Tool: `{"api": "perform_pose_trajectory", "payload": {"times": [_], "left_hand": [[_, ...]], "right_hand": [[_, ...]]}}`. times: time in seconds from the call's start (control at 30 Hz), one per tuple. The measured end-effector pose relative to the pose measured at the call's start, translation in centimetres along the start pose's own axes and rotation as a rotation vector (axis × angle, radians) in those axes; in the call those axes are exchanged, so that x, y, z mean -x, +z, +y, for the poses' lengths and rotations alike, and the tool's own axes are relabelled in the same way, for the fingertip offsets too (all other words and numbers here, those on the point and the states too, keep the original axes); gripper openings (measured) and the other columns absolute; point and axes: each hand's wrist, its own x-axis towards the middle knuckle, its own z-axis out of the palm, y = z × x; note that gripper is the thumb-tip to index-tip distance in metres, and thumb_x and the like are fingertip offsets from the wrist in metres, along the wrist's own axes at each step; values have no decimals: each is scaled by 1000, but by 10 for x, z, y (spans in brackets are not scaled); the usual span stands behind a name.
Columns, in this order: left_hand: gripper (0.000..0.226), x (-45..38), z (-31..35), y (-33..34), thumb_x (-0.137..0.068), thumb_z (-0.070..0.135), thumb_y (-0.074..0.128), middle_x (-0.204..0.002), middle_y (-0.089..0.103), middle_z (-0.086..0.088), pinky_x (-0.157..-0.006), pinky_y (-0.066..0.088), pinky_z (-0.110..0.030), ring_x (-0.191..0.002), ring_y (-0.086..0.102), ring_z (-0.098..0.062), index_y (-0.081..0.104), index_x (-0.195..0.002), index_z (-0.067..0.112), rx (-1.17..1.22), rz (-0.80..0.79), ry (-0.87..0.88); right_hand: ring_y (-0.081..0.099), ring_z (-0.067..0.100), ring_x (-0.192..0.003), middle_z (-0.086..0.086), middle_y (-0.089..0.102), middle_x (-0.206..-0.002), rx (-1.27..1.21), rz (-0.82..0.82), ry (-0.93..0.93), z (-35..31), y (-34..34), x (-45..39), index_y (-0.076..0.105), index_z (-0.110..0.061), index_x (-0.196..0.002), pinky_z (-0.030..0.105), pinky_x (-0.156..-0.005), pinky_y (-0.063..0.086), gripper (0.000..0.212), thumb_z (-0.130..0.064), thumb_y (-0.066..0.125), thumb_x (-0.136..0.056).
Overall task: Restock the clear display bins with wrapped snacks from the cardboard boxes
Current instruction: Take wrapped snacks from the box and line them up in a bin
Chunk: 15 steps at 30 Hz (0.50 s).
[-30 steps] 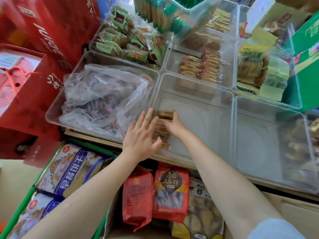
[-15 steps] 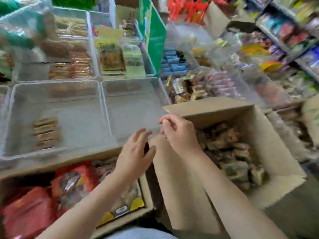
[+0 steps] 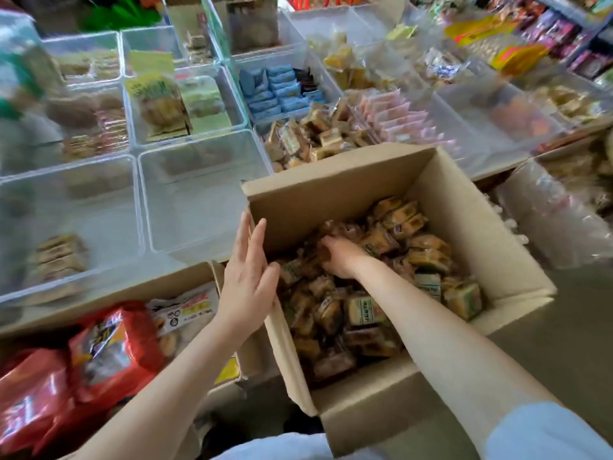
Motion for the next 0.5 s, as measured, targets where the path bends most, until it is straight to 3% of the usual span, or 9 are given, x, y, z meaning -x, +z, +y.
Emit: {"api": "perform_pose_trajectory", "payload": {"times": [0.13, 0.23, 0.3, 0.37, 0.43, 0.5], "left_hand": [[73, 2, 4, 1, -91, 32, 36, -167, -9, 19, -118, 6, -26, -145, -6, 12, 15, -160, 33, -7, 3, -37], [73, 4, 3, 1, -91, 33, 36, -166, -11, 21, -116, 4, -23, -138, -10, 22, 12, -160, 35, -14, -4, -38], [72, 5, 1, 2, -92, 34, 35, -165, -12, 23, -118, 5, -25, -139, -10, 20, 10, -160, 37, -15, -6, -26], [72, 5, 0, 1, -93, 36, 35, -165, -14, 24, -121, 7, -31, -146, -6, 11, 8, -160, 39, -17, -10, -29], [73, 4, 0, -2, -93, 42, 33, -165, -14, 22, -122, 6, -34, -151, -4, 2, 3, -160, 39, -63, -1, -15], [74, 4, -4, -8, -93, 54, 27, -166, -11, 19, -121, 3, -31, -152, -3, 1, -2, -160, 38, -115, 33, 5]], "right_hand": [[52, 35, -124, 14, 47, -140, 143, 54, -34, 0, 18, -11, 47, -13, -140, 42, -99, 49, 45, -16, 54, -96], [58, 30, -113, 10, 58, -128, 34, 61, -4, -3, 9, -8, 57, -12, -128, 39, -93, 52, 38, -23, 61, -92], [62, 27, -106, 7, 64, -120, -235, 45, 48, -4, -6, -2, 61, -12, -125, 36, -88, 54, 42, -33, 66, -89], [67, 28, -100, 9, 69, -116, -734, -104, 67, -10, -29, 16, 59, -9, -129, 36, -78, 59, 43, -36, 58, -95], [70, 30, -85, 16, 71, -109, -1212, -319, -13, -16, -51, 40, 56, -7, -132, 29, -61, 59, 41, -32, 46, -102], [66, 27, -75, 22, 67, -106, -1425, -430, -174, -26, -67, 60, 55, -5, -135, 24, -52, 52, 42, -30, 40, -104]]}}
